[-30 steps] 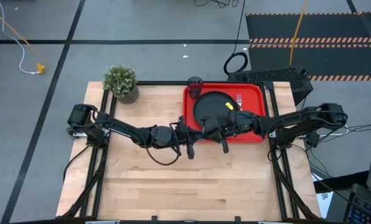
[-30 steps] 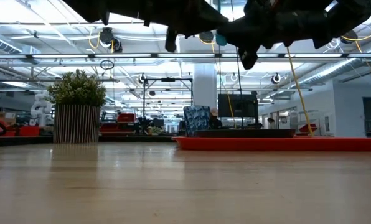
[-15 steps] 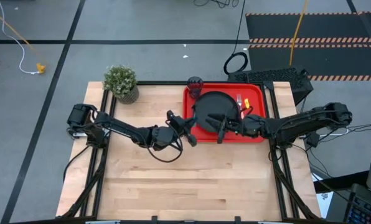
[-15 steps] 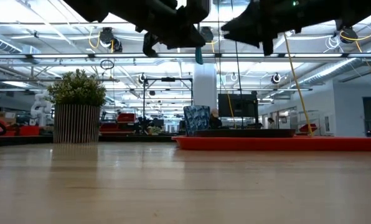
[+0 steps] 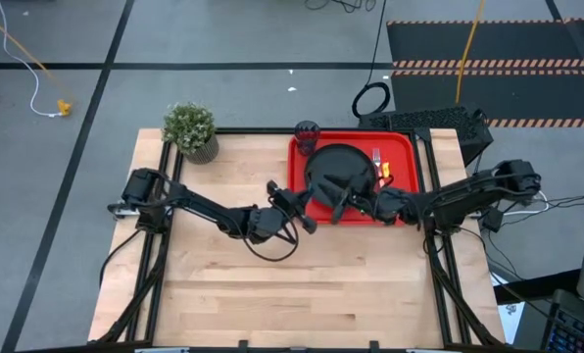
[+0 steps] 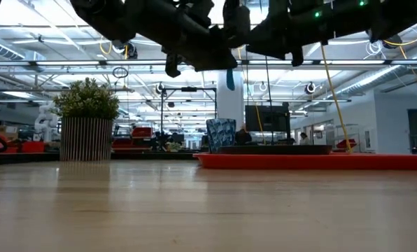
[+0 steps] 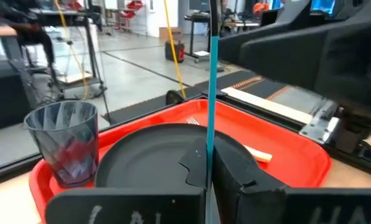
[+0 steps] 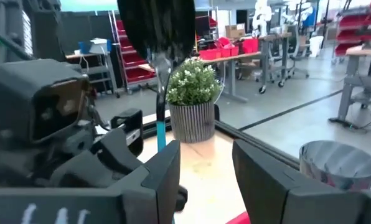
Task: Pick and place plate/cup/fork/spoon on tray
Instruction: Put the blue spoon on the serving tray to the right of the yellow fork
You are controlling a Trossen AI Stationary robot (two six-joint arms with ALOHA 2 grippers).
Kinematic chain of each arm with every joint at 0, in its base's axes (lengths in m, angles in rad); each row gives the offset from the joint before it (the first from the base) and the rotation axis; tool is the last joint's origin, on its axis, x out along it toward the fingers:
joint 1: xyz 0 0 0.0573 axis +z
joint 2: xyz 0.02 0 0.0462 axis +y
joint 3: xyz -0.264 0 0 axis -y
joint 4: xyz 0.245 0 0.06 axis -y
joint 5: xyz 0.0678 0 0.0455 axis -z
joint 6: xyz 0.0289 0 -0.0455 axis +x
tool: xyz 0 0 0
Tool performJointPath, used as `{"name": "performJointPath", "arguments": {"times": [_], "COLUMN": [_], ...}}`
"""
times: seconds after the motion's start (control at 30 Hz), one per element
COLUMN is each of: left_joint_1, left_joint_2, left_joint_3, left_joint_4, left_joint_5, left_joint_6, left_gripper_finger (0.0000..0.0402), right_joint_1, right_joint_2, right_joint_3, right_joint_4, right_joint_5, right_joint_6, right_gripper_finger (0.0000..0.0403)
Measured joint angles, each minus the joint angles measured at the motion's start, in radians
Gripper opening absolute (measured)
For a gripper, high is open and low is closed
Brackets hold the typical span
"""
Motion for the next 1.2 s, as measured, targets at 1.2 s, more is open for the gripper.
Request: {"name": "performJointPath", "arguments": {"times": [1.2], "left_joint_1": [-0.044], "left_joint_2": [0.136], "left_joint_3": [0.144], "left_joint_4": [-0.056], "left_joint_5": [-0.366], "left_joint_6": [0.276], "left_gripper_finger": [0.0008], "right_joint_1": [0.009], "right_joint_2": [0.139], "right_joint_3": [0.000], "right_joint_4": [0.208], "right_joint_5": [-0.035], "right_joint_6": [-0.168], "right_gripper_finger": [0.0141]}}
